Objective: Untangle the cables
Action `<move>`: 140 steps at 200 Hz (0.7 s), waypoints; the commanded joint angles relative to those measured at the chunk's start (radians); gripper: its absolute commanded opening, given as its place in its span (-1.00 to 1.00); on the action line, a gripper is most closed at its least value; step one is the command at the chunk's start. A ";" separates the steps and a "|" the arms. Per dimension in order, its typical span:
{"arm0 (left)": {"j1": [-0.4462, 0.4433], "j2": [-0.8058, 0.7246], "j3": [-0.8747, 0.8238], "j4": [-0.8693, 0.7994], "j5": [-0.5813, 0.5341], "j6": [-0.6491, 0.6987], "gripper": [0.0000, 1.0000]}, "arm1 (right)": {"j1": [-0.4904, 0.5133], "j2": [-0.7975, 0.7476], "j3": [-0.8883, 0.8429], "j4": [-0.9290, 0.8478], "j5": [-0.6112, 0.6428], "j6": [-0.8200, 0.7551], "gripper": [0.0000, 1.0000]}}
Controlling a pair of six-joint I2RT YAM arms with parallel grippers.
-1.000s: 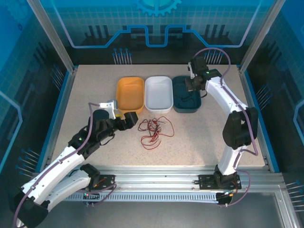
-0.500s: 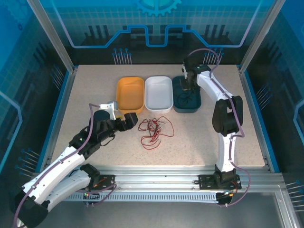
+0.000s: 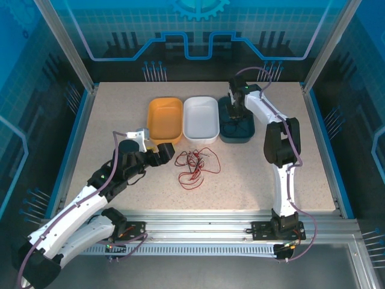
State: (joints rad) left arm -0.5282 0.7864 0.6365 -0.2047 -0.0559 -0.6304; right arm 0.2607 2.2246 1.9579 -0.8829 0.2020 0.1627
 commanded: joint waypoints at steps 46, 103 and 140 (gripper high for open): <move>0.000 0.013 -0.018 -0.012 -0.008 -0.013 0.98 | 0.020 -0.262 -0.120 -0.011 0.049 0.002 -0.35; 0.000 0.049 -0.021 -0.007 -0.031 -0.032 0.99 | 0.095 -0.510 -0.325 0.040 0.067 0.047 -0.35; 0.003 0.075 -0.039 -0.004 -0.061 -0.072 0.98 | 0.241 -0.626 -0.433 0.049 0.074 0.111 -0.34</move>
State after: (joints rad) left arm -0.5282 0.8474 0.6254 -0.2031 -0.0757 -0.6582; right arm 0.4114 1.6608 1.5761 -0.8406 0.2638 0.2131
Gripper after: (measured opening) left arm 0.992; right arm 0.330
